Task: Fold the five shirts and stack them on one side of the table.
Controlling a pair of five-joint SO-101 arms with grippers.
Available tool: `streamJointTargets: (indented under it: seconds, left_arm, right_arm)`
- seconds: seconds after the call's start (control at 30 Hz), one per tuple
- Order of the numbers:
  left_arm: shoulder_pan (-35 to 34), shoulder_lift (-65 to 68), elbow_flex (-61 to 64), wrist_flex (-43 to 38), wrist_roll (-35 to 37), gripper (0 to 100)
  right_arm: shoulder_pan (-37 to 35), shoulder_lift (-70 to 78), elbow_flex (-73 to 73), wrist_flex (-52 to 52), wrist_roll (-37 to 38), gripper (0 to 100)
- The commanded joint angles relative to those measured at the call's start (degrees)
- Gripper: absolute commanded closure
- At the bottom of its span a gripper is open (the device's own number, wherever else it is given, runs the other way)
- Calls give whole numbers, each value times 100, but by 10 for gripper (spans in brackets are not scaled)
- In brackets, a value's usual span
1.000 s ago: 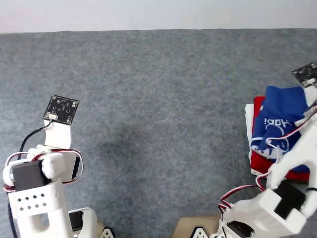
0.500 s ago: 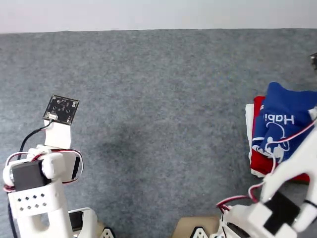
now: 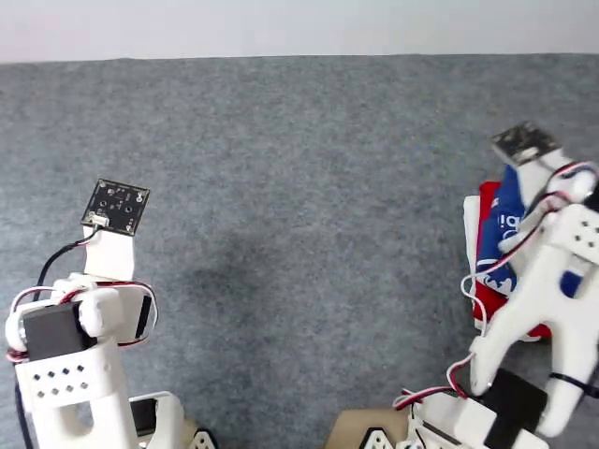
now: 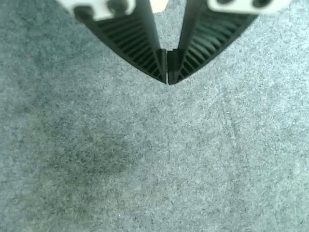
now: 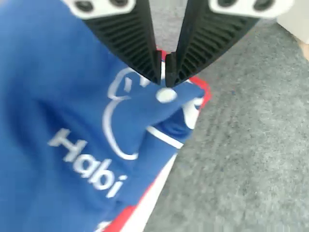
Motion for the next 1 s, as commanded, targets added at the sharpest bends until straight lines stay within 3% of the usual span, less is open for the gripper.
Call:
streamJointTargets:
  seconds: [0.0,0.2,0.5,0.73,0.97]
  left_arm:
    - [18,-70,-48,-88,-18,988]
    - [18,-70,-57,-88,-18,988]
    - [18,-70,-48,-88,-18,988]
    - [-9,-70,-57,-70,-26,988]
    - [18,-70,-57,-70,-26,988]
  right_arm:
    - [-92,-84,844,-611,-70,989]
    - [-145,-145,1459,-426,-62,989]
    - [-127,-1068,44,-259,-53,989]
    - [963,-1130,-246,-875,580,989]
    - [1938,-514,598,-1121,1152,989]
